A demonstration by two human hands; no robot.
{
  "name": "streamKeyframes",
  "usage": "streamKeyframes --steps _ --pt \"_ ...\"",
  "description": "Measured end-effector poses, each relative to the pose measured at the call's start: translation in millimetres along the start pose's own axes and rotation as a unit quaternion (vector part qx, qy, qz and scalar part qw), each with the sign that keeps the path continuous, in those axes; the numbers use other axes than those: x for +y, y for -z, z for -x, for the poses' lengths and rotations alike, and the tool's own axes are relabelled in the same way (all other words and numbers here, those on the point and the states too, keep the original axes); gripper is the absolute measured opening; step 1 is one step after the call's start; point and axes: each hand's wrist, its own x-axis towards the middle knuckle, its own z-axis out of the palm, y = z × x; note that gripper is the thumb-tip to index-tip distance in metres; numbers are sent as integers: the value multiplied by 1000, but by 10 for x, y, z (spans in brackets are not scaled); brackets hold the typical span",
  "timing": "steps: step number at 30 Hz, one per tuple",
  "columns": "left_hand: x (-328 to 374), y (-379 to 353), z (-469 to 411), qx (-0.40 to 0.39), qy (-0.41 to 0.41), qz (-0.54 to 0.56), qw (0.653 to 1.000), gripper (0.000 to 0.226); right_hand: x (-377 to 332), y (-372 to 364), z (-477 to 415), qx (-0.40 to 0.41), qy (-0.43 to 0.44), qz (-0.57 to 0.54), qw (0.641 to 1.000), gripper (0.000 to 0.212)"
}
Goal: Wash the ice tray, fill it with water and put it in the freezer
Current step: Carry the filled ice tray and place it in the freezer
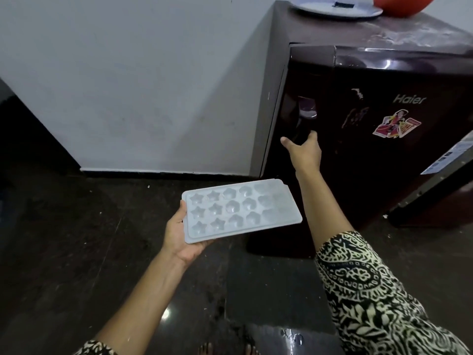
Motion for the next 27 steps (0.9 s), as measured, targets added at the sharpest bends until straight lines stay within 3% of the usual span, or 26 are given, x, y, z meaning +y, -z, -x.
streamKeyframes --steps 13,16,19,21,23,24,27 --pt "419 212 81 6 -6 -12 1000 50 -106 -74 175 73 -49 36 995 67" --pt "468 268 85 5 -8 -14 1000 49 -47 -52 426 112 -57 57 990 78" --pt "497 302 102 2 -6 -16 1000 49 -97 -73 841 197 42 86 976 97" --pt "514 326 113 4 -3 -17 1000 49 -254 -149 1097 246 176 50 952 87" --pt "522 356 129 5 1 -14 1000 50 -424 -284 1249 181 264 -2 947 73" --pt "525 370 137 4 3 -11 1000 51 -509 -353 1270 114 262 -29 958 69" --pt "514 385 158 -2 11 -6 1000 52 -642 -541 1158 -31 155 -93 983 69"
